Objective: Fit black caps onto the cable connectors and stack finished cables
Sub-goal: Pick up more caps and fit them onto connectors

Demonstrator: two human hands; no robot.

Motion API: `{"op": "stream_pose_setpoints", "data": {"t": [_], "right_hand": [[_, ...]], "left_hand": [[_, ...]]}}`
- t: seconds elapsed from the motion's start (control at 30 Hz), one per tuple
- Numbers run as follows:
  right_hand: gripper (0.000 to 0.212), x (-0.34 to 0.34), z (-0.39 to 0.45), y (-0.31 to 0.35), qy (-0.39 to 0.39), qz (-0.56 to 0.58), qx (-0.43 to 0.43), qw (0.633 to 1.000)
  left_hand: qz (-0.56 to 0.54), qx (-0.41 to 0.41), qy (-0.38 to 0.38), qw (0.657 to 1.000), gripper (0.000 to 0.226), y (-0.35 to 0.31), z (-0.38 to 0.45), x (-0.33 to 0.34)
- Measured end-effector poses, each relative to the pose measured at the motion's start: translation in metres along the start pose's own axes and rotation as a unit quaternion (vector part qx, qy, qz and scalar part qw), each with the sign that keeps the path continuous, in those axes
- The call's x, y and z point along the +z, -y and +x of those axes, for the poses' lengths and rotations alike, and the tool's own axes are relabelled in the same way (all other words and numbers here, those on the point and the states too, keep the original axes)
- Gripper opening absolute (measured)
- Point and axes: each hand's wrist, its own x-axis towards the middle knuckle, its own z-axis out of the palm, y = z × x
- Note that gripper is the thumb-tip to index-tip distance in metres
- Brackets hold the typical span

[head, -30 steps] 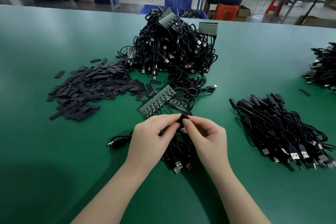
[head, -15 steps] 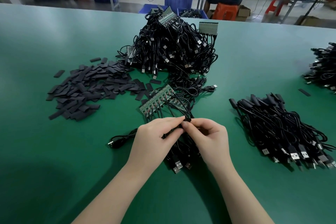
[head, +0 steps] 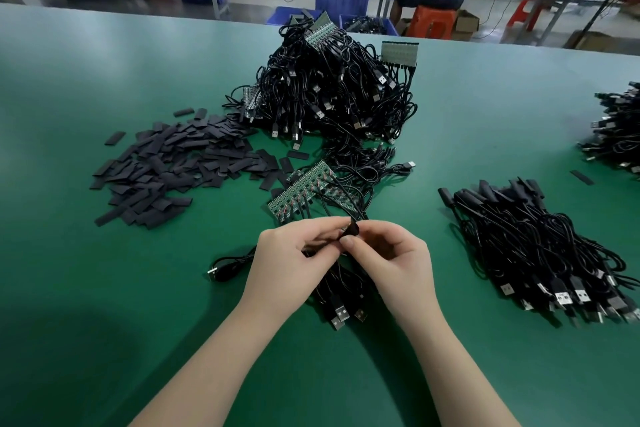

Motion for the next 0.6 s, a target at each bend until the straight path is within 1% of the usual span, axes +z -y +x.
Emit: {"op": "stream_pose_setpoints", "data": {"t": [0.07,0.17,0.3,0.37,0.4,0.47,0.5,0.6], "right_hand": [[0.03,-0.001,0.0,0.001,0.013,-0.012,-0.01,1.0],[0.023,-0.003,0.0,0.003,0.018,-0.02,-0.021,0.999],[0.025,-0.006,0.002,0.004,0.007,-0.014,-0.019,1.0],[0.024,-0.008,0.004,0.004,-0.032,0.011,0.001,0.999],[0.022,-0.01,0.006,0.003,-0.061,0.027,0.015,0.998],[0.017,-0.016,0.009,0.003,-0.107,0.053,0.037,0.992],[0.015,-0.019,0.011,0.003,-0.118,0.061,0.041,0.99],[0.015,-0.022,0.013,0.002,-0.13,0.067,0.044,0.988]], "left_hand": [[0.006,-0.003,0.002,1.0,0.059,0.002,0.0,0.0],[0.006,-0.004,0.013,1.0,0.059,0.004,0.0,-0.002],[0.03,0.003,0.036,0.999,0.051,0.002,0.001,-0.003],[0.077,0.008,0.051,0.996,0.046,0.004,0.003,-0.003],[0.12,0.008,0.064,0.991,0.043,0.005,0.003,-0.003],[0.218,0.01,0.093,0.971,0.04,0.008,0.003,-0.002],[0.25,0.01,0.105,0.963,0.039,0.009,0.003,-0.001],[0.268,-0.004,0.115,0.957,0.031,0.012,0.003,0.0]]}}
